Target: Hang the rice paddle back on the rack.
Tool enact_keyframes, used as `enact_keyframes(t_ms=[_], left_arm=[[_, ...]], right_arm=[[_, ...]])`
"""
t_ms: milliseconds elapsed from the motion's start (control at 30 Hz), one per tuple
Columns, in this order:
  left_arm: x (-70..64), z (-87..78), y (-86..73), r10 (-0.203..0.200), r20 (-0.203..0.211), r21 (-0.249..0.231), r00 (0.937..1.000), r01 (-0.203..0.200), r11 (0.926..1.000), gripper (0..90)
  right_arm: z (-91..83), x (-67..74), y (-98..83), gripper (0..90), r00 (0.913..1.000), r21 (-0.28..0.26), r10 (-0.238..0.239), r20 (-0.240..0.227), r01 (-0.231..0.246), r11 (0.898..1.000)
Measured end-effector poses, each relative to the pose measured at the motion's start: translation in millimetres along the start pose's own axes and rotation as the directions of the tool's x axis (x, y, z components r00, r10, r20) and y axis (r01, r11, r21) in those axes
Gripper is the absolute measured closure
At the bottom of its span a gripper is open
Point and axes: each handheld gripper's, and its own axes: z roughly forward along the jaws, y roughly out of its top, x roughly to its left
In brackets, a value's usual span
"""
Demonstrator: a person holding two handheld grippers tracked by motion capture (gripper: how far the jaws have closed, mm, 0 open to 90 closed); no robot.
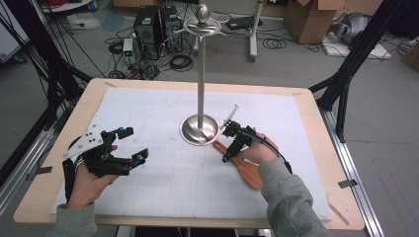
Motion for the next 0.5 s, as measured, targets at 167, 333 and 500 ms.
enact_keyframes(t_ms=[167, 333, 500], left_arm=[[2.7, -0.3, -3.3, 0.001, -0.035, 0.011, 0.9994, -0.001, 0.9999, 7.6], [1.9, -3.0, -2.1, 0.001, -0.042, 0.000, 0.9991, -0.001, 1.0000, 7.7], [3.1, -3.8, -3.8, 0.003, -0.051, 0.012, 0.9987, -0.002, 0.9999, 7.7]], right_arm=[[1.4, -0.4, 2.8, 16.7, 0.9997, 0.011, 0.025, -0.004, -0.025, 1.000], [5.1, 1.1, 7.8, 26.9, 0.9996, 0.034, 0.022, -0.021, -0.021, 0.999], [11.3, 3.9, 14.0, 33.5, 1.0000, 0.060, -0.002, -0.006, 0.002, 0.998]])
